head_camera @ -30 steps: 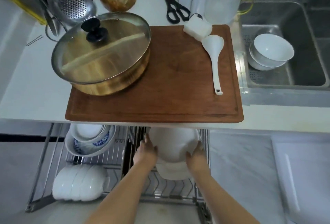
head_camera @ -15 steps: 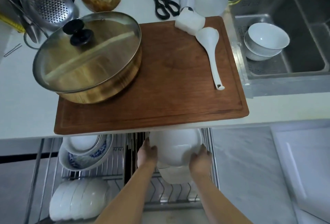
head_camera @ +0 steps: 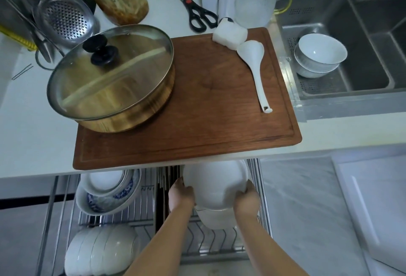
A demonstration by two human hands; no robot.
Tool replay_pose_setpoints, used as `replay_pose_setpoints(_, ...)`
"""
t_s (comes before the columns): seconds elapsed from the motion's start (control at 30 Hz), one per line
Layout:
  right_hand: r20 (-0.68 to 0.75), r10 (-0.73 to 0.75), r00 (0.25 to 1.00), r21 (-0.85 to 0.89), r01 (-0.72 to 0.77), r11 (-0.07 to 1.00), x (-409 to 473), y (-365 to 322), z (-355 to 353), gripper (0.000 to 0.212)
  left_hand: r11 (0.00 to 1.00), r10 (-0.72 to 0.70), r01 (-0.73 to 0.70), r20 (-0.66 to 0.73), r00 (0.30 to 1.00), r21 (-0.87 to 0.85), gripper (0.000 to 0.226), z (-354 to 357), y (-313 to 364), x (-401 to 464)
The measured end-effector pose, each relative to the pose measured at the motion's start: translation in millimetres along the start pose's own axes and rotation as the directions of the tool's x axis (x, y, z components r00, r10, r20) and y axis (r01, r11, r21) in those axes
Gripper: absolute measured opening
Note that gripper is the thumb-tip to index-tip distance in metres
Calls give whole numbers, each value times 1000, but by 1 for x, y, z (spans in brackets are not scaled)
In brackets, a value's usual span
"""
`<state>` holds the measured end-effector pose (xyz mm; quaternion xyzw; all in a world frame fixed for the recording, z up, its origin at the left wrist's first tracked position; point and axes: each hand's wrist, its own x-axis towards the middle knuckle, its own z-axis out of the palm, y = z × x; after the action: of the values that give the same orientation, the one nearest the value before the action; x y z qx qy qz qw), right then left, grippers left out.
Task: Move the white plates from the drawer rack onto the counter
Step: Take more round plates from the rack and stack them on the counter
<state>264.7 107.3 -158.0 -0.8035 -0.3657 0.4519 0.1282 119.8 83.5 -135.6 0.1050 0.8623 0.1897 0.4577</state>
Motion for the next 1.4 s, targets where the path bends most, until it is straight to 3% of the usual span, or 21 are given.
replay_pose_setpoints(0.07, 1, 22, 1000, 26, -22, 999, -5, -4, -2, 21, 1000, 2, -2, 10, 1000, 6, 33, -1, -8, 4)
replay_pose_setpoints(0.17, 28, 11, 1000, -7, -11, 1000, -11, -1, -4, 35, 1000, -24, 24, 31, 999, 10, 25, -5, -11, -2)
replay_pose_setpoints(0.3, 18, 22, 1000, -1, -22, 1000, -24, -2, -10, 32, 999, -13, 15, 38, 999, -36, 25, -8, -14, -12)
replay_pose_setpoints(0.5, 19, 33, 999, -4, -33, 999, -52, 1, -27, 49, 996, 63, -67, 57, 996, 60, 18, -16, -23, -27)
replay_pose_setpoints(0.6, 35, 41, 999, -6, -41, 999, -65, 5, -35, 41, 992, 87, -94, 91, 992, 79, 19, -21, -31, -37)
replay_pose_setpoints(0.77, 58, 4, 998, 25, -5, 1000, -85, 6, -55, 46, 984, 141, -154, 132, 981, 95, 16, -27, -37, -56)
replay_pose_setpoints(1.03, 5, -40, 999, 239, 38, 970, -105, 1, -104, 36, 959, 235, -255, 157, 959, 122, 10, -24, -5, -102)
replay_pose_setpoints(1.17, -35, -26, 999, 316, 35, 948, -102, 7, -126, 40, 956, 239, -267, 204, 949, 123, 24, -12, 7, -118)
replay_pose_setpoints(1.4, -81, 28, 996, 441, 11, 897, -88, 31, -175, 45, 886, 332, -410, 320, 887, 217, 33, 24, 30, -145)
